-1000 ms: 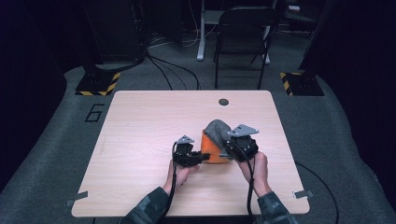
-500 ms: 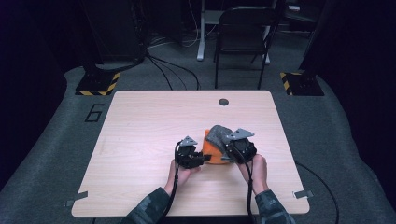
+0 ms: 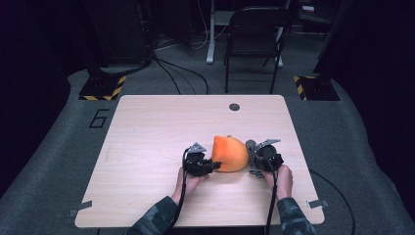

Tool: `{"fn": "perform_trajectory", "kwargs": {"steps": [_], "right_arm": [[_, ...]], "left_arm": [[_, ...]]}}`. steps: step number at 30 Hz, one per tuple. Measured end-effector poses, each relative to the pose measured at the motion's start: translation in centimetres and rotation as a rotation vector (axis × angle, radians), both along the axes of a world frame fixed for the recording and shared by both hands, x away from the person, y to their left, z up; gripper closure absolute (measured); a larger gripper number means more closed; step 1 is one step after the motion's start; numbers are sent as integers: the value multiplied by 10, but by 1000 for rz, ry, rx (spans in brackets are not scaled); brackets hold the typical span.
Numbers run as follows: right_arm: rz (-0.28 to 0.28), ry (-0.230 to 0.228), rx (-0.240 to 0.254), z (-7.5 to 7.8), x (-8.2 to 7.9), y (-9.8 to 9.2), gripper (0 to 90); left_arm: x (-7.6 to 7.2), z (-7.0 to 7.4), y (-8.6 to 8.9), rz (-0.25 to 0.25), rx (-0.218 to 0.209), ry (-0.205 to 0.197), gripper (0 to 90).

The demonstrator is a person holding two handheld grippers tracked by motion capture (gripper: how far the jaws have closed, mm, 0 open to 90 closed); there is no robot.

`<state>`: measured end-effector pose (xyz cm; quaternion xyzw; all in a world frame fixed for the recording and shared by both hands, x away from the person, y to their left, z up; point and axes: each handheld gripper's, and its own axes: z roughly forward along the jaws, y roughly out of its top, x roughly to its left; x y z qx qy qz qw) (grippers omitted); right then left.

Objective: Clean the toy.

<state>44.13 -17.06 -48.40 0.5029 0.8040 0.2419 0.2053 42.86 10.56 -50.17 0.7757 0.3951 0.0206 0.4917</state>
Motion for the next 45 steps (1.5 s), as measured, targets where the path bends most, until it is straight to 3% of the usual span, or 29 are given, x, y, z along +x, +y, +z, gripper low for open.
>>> {"fn": "perform_trajectory", "kwargs": {"steps": [2, 6, 9, 11, 13, 16, 17, 18, 24, 29, 39, 45], "right_arm": [[-3, -30, 16, 12, -3, -1, 734], [22, -127, 111, 49, -17, 3, 734], [116, -182, 165, 73, -30, 21, 732], [187, -200, 178, 80, -37, 38, 732], [239, -195, 141, 76, -42, 57, 731], [250, -179, 52, 58, -40, 73, 729], [237, -182, 53, 55, -40, 72, 729], [247, -180, 60, 55, -38, 68, 728], [189, -156, 86, 54, -30, 48, 723], [135, -128, 77, 49, -23, 33, 720], [29, -41, 64, 22, -7, 8, 720], [9, 20, 48, 5, 0, -4, 718]], "left_arm": [[1, -1, 1, 5, -2, 1, 731], [0, -1, -1, 1, 2, -8, 730], [-1, 0, -1, -1, 7, -13, 729], [0, 0, -1, -6, 11, -14, 729], [-1, 0, -1, -3, 9, -12, 729], [-1, -1, -2, -4, 15, -11, 728], [0, -1, -2, -6, 10, -10, 728], [0, -1, -1, -14, 19, -15, 727], [-2, 0, -3, -10, 14, -14, 726], [-1, 0, -3, -12, 12, -14, 726], [-1, -1, -3, -13, 11, -15, 726], [0, -1, -2, -9, 6, -12, 726]]}}
